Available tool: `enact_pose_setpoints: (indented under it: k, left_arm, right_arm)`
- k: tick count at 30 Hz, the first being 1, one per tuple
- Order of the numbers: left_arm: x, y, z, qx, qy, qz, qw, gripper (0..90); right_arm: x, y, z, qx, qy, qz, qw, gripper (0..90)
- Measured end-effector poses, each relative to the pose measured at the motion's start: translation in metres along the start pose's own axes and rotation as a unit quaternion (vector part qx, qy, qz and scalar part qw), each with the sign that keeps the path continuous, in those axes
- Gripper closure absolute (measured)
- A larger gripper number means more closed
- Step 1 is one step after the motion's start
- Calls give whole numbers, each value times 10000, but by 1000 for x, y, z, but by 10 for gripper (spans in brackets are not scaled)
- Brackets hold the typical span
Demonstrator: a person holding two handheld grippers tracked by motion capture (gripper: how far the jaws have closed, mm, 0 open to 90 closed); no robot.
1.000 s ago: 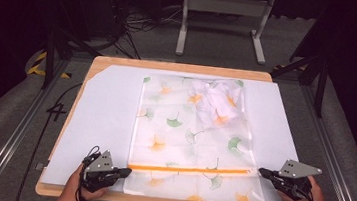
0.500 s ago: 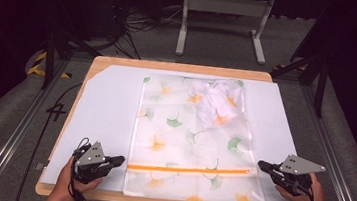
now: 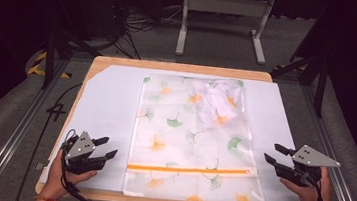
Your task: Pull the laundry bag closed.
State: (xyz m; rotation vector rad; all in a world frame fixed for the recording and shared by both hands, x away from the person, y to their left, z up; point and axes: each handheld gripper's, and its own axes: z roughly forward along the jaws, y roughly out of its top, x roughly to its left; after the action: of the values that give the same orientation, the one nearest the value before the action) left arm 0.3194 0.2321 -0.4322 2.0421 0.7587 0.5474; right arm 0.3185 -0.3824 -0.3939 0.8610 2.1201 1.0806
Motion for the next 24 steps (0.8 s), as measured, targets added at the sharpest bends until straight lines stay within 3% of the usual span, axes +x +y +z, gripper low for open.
enact_pose_setpoints:
  k: [3, 6, 9, 16, 20, 24]
  left_arm:
    - [8, -3, -1, 13, 184, -128, 9997, 307]
    - [15, -8, -3, -1, 294, -218, 9993, 243]
    - [21, -14, -4, -41, 306, -362, 9989, 173]
    - [28, -26, -6, -425, 473, -773, 9950, 108]
    - [28, -33, -4, -423, 512, -1006, 9927, 92]
    - [27, -32, -8, -528, 559, -1024, 9918, 91]
  right_arm:
    - [-10, -1, -1, -137, -209, 167, 9995, 361]
    - [-18, -5, 0, -260, -272, 325, 9988, 300]
    - [-24, -12, 2, -298, -382, 417, 9980, 251]
    - [-29, -30, 6, -357, -645, 808, 9940, 167]
    - [-25, -39, 7, -298, -663, 1039, 9919, 143]
    - [-22, -43, 10, -207, -706, 1053, 9917, 139]
